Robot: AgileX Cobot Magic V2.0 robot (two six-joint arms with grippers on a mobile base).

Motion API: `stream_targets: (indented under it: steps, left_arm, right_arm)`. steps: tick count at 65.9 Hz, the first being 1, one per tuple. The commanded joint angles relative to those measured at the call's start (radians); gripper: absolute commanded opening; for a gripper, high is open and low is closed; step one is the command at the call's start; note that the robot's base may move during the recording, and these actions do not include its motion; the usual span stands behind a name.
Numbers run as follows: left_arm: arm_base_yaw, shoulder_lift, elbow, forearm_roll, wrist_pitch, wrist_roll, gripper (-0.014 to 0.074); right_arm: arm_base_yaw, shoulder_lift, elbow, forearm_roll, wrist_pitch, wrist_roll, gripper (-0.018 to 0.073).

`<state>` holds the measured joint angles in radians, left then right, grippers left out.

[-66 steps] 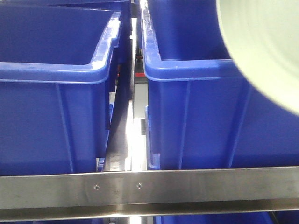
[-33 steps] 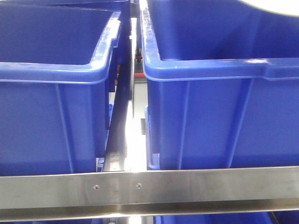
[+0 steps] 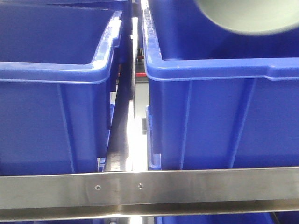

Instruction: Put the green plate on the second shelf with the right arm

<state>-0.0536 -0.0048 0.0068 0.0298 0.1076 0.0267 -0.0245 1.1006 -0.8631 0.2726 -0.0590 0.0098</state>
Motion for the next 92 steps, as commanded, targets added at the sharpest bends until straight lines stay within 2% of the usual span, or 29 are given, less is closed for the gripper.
stream_targets:
  steps: [1,4,10,22,36,40,43,51,54,65,76,92]
  left_arm:
    - [-0.004,-0.017,0.042,-0.007,-0.083,-0.009,0.0130]
    - [-0.004,-0.017,0.042,-0.007,-0.083,-0.009,0.0130]
    - [-0.004,-0.017,0.042,-0.007,-0.083,-0.009,0.0130]
    - [-0.004,-0.017,0.042,-0.007,-0.083,-0.009,0.0130]
    - [-0.004,-0.017,0.042,-0.007,-0.083,-0.009,0.0130]
    - [-0.004,-0.017,0.042,-0.007,-0.083,-0.009,0.0130]
    - [-0.004,-0.017,0.042,-0.007,-0.083,-0.009,0.0130]
    - [-0.004,-0.017,0.042,-0.007,-0.083,-0.009,0.0130]
    - [-0.004,-0.017,0.042,-0.007,-0.083,-0.009,0.0130]
    - [-0.004,-0.017,0.042,-0.007,-0.083,-0.009,0.0130]
    - [-0.004,-0.017,0.042,-0.007,-0.083,-0.009,0.0130]
    - [-0.004,-0.017,0.042,-0.007,-0.083,-0.009,0.0130]
  right_arm:
    - [-0.027,-0.002,-0.070,0.097,-0.015,0.004,0.0531]
    - [-0.027,0.003,-0.079,0.096,0.019,0.004,0.0570]
    - [-0.022,0.007,-0.093,0.096,0.083,0.004,0.0550]
    - [-0.022,0.005,-0.104,0.096,0.122,0.004,0.0550]
    - [-0.022,-0.062,-0.173,0.089,0.385,-0.010,0.0525]
    - [-0.022,-0.102,-0.181,0.078,0.429,-0.044,0.0459]
    - [-0.022,-0.154,-0.184,0.070,0.457,-0.071,0.0372]
    - [-0.022,-0.290,-0.184,0.061,0.535,-0.133,0.0033]
    - [-0.022,-0.342,-0.184,0.060,0.562,-0.141,0.0071]
    - [-0.022,-0.548,-0.183,0.059,0.688,-0.144,0.0048]
    - [-0.022,-0.720,-0.183,0.059,0.886,-0.144,0.0048]
    - [-0.022,-0.802,-0.183,-0.146,0.844,-0.153,0.0048]
